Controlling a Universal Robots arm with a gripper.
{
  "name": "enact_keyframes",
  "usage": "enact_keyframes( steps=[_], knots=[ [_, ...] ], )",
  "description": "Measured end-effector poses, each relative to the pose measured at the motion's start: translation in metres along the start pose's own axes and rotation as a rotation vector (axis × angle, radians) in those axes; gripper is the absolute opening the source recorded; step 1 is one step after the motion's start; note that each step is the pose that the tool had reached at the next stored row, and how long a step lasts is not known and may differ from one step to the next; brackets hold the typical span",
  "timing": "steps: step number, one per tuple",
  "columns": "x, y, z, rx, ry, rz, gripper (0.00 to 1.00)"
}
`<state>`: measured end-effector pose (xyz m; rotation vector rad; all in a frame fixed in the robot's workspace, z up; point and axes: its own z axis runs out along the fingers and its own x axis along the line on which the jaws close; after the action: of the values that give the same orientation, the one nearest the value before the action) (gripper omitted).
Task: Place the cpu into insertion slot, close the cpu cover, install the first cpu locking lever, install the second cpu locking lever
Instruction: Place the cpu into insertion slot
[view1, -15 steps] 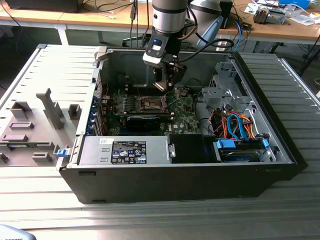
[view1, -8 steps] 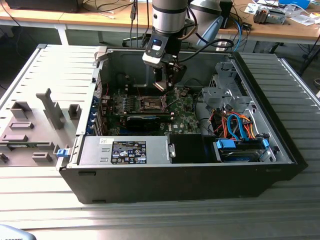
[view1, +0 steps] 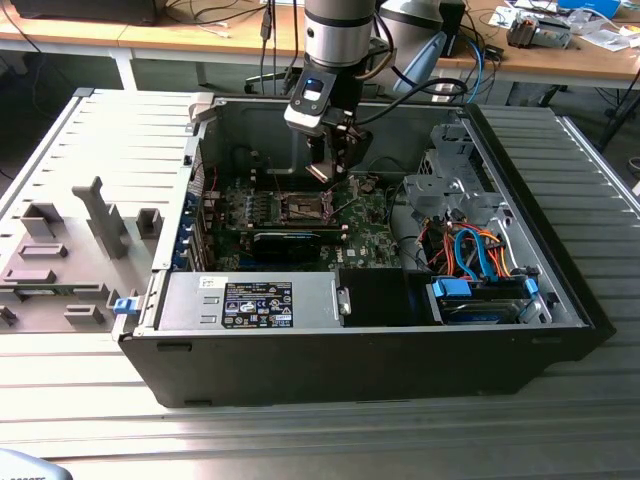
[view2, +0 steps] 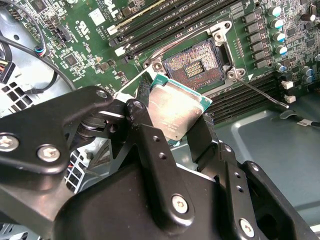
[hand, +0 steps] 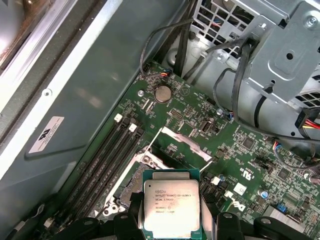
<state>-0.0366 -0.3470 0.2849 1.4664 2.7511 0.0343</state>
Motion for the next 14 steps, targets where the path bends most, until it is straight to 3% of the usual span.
enact_keyframes(
  steps=[14],
  knots=[
    [0.0, 0.0, 0.0003, 0.0001, -0.0006, 0.017, 0.55]
  ],
)
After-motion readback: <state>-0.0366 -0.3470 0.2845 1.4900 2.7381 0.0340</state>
